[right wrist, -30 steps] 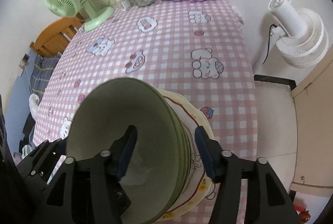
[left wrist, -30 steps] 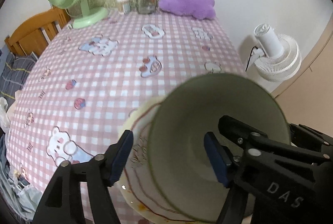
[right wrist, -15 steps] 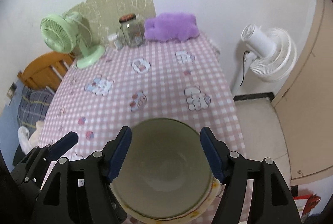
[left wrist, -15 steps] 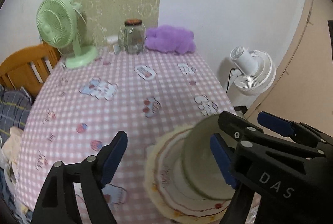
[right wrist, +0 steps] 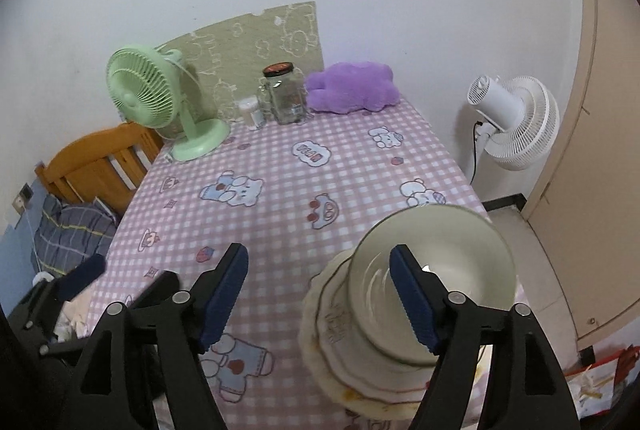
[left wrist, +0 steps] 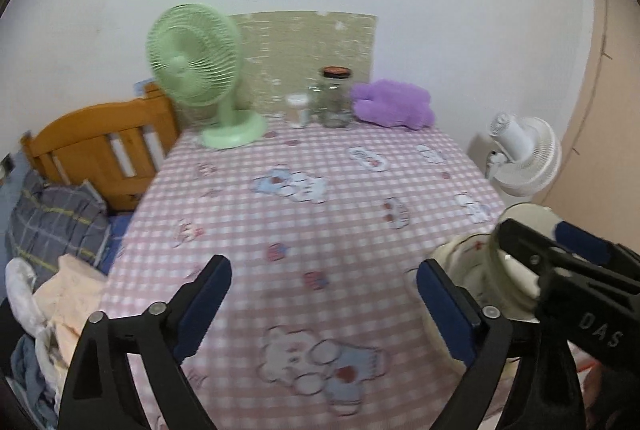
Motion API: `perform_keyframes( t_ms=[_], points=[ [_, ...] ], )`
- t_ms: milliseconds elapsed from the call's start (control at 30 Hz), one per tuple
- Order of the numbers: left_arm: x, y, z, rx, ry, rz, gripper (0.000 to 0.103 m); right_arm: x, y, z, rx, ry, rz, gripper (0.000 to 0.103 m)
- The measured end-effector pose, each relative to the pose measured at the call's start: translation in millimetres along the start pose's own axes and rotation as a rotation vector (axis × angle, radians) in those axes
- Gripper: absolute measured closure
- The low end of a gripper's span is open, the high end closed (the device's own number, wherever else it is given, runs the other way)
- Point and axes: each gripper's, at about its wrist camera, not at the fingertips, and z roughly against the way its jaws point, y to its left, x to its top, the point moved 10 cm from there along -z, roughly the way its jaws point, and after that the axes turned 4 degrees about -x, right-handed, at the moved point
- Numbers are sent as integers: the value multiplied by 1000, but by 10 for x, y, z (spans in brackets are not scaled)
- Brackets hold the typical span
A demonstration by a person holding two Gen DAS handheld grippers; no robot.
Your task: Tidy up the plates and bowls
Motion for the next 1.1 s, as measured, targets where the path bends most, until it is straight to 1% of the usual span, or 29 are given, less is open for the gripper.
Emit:
perform_keyframes(
  t_ms=[100, 233, 333, 500, 667, 833, 967, 1100],
  points=[
    [-167, 186, 100, 34, -23, 34, 7, -118, 110, 60, 9, -28, 31, 22],
    [-366, 307, 269, 68, -49, 62, 7, -352, 169, 142, 20, -47, 32, 22],
    [-472, 363, 467, 73, -99, 95, 6, -515, 179, 196, 19, -49, 38, 22],
    [-715, 393, 554, 99, -119, 66, 6, -781, 201, 349, 19, -83, 52, 22],
    [-904, 368, 621, 95, -142, 53, 6, -988, 202, 442, 19, -106, 68, 22],
    [-1006, 354, 695, 93, -157, 61, 4, -1092, 205, 536, 19, -132, 73, 22],
    [-981, 351, 774, 97, -187, 67, 2, -1078, 208, 613, 20, -159, 72, 22],
    [-968, 356, 807, 95, -200, 69, 1, -1040, 197, 655, 19, -178, 69, 20]
  ],
)
